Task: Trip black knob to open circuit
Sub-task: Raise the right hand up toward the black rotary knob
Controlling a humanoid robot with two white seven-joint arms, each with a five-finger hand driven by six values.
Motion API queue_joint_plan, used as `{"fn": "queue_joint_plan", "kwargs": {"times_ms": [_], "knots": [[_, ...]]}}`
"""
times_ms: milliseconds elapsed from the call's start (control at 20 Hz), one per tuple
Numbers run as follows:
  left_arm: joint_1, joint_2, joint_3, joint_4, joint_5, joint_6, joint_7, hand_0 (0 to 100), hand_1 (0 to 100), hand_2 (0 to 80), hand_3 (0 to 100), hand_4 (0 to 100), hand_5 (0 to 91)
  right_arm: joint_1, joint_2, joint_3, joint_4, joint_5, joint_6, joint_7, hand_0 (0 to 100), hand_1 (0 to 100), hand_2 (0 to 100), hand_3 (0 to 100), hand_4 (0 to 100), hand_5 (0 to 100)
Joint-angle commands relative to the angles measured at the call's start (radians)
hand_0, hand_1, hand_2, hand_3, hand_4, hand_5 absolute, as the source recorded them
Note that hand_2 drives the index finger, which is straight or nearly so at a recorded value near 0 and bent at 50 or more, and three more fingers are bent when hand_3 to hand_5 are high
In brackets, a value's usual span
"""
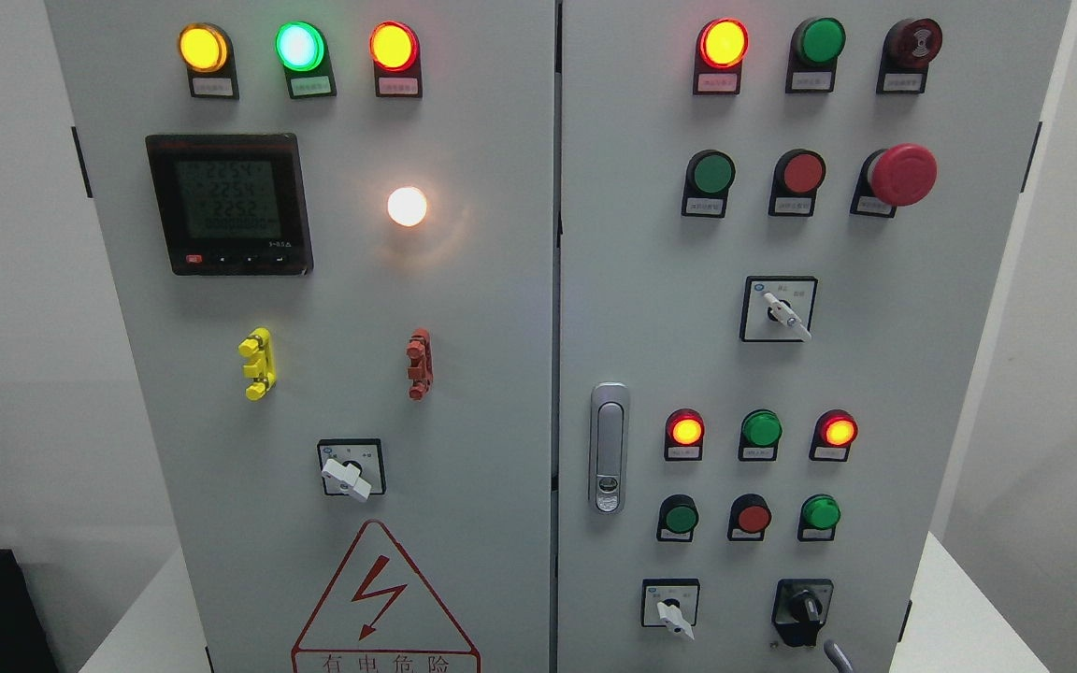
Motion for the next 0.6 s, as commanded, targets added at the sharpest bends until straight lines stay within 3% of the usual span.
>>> {"fn": "queue_joint_plan", "kwargs": {"times_ms": [0, 551], "knots": [[-0.004, 0.0, 0.001, 0.0, 0.002, -0.003, 0.0, 12, 39, 0.0, 0, 0, 0.0, -0.016, -0.002, 0.003, -0.016, -0.002, -0.008, 0.004, 0, 5, 1, 100, 99, 97], [-0.003, 0.0, 0.001, 0.0, 0.002, -0.003, 0.0, 12, 39, 0.0, 0, 0, 0.0, -0.016, 0.001, 0.019, -0.015, -0.002, -0.008, 0.007, 0, 5, 2, 100, 99, 97]]}}
